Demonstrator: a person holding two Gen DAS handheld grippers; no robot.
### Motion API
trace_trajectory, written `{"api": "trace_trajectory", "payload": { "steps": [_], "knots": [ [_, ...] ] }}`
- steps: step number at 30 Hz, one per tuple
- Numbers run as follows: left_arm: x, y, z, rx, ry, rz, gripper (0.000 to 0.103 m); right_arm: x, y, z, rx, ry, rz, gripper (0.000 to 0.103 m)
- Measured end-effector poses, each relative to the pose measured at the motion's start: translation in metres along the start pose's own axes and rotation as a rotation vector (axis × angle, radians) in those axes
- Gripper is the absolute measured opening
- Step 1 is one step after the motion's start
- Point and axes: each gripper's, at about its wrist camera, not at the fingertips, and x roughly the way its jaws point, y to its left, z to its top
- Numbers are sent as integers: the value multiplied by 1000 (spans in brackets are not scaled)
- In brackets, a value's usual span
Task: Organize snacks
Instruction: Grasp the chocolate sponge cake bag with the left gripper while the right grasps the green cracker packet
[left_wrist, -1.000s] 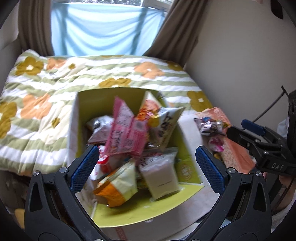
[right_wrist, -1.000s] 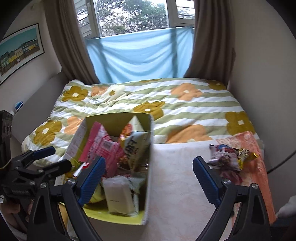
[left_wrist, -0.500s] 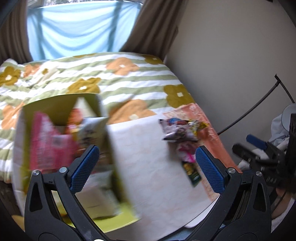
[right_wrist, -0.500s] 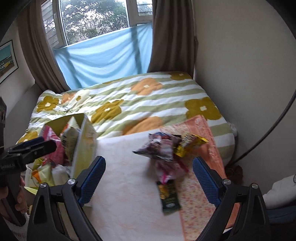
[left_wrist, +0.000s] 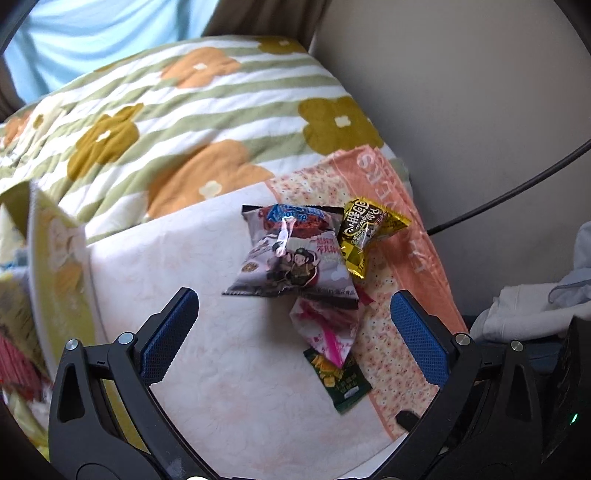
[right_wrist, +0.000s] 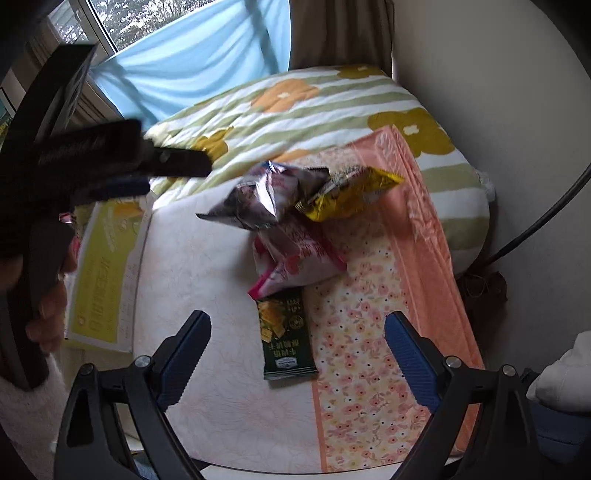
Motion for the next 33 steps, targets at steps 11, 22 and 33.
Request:
{"api": "trace_trajectory", "payload": {
  "steps": [11, 22, 33],
  "knots": [
    [96, -9, 42, 121, 122, 65, 103, 60, 13, -25, -41, 43, -111, 94],
    [137, -5, 46, 172, 219, 43, 87, 101, 33, -32, -76, 121, -159, 79],
    [132, 9, 47, 149, 208, -14, 71, 116, 50, -23, -97, 120, -183, 74]
  ]
}}
